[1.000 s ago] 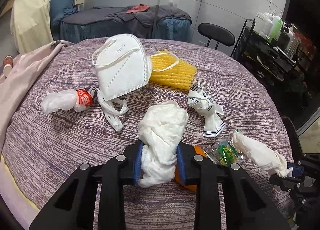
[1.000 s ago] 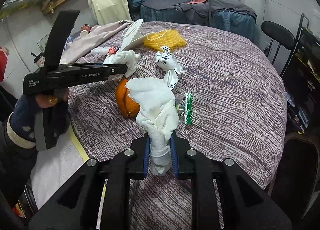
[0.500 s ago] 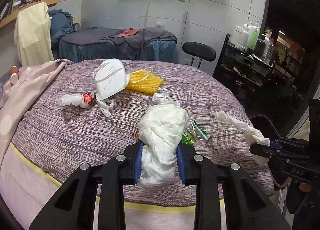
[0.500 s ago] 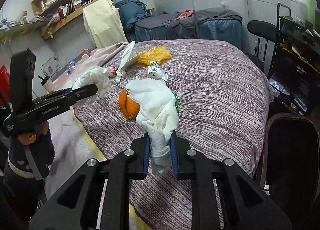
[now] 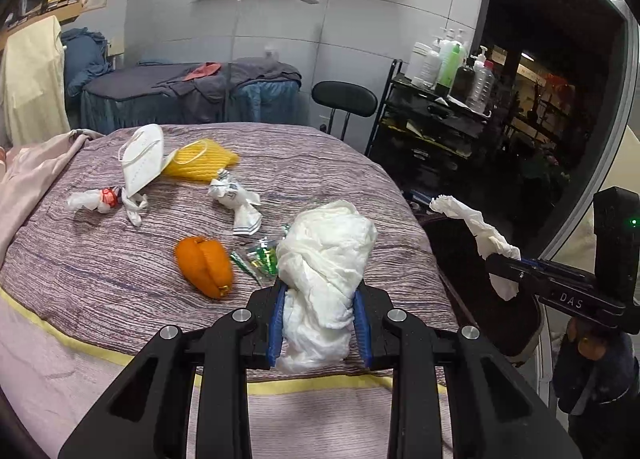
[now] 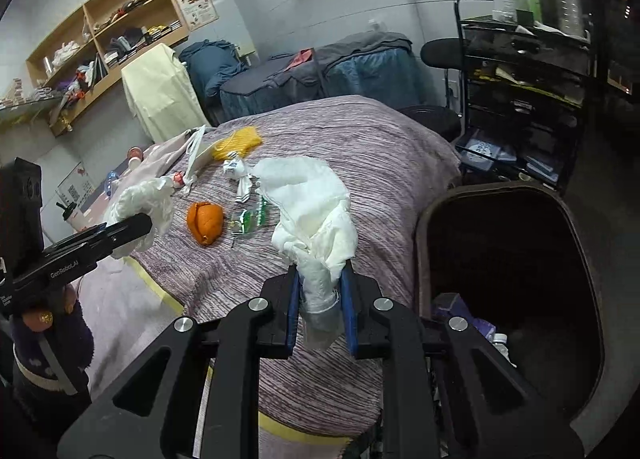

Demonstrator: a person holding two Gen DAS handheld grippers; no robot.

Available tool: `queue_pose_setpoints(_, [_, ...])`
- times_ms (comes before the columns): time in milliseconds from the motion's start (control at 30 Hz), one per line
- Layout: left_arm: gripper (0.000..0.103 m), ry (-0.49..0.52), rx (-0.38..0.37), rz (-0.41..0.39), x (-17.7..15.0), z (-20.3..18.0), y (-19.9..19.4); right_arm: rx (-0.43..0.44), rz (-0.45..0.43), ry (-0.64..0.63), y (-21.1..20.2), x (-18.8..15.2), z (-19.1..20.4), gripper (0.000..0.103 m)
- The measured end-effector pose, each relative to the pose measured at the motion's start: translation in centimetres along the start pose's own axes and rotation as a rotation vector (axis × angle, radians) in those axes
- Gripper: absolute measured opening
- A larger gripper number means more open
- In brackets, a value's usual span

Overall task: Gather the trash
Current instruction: 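Carry the tissues to the bin and open the right gripper over it while the left follows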

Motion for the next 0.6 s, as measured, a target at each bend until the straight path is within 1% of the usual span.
queue_pose_setpoints(167, [0.028,0.034,-0.046,0.008,-0.2,-3.2,0.4,-0.053,-0.019,0.055,-1.9,-0.7,-3.3,0.019])
queue_pose_setpoints(367, [0.028,0.077,-0.103,0.023,-0.7,-6.9,1.0,-0.142,-0.035,0.115,-3.4,-1.7,-7.4,0.019])
queue_pose_setpoints(600, [0.028,0.116,-0.149,0.044,-1.3,-9.9,1.8,-0.254,-0.022,0.202,-4.1,-3.7,-12.8,0.019])
Point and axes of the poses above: each gripper's, at about its wrist camera, not at the fingertips, and y roughly the way its jaws point, z to its left, x to its top, the point moved 8 cm from there along y, roughly the way its jaws point, and after that the axes turned 7 degrees about x, right-handed, at the moved point
